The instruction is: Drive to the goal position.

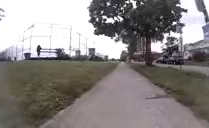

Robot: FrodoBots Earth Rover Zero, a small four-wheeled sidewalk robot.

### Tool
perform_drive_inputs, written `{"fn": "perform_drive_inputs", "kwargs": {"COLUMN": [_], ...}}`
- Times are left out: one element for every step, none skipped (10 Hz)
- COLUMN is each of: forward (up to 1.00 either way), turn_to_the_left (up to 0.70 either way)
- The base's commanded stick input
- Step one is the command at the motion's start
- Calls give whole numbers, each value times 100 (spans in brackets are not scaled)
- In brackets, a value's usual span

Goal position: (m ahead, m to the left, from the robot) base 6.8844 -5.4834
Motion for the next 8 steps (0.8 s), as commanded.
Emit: {"fn": "perform_drive_inputs", "kwargs": {"forward": [70, 70, 70, 70, 70, 70, 70, 70], "turn_to_the_left": [0, 0, 0, 0, 0, 0, 0, 0]}}
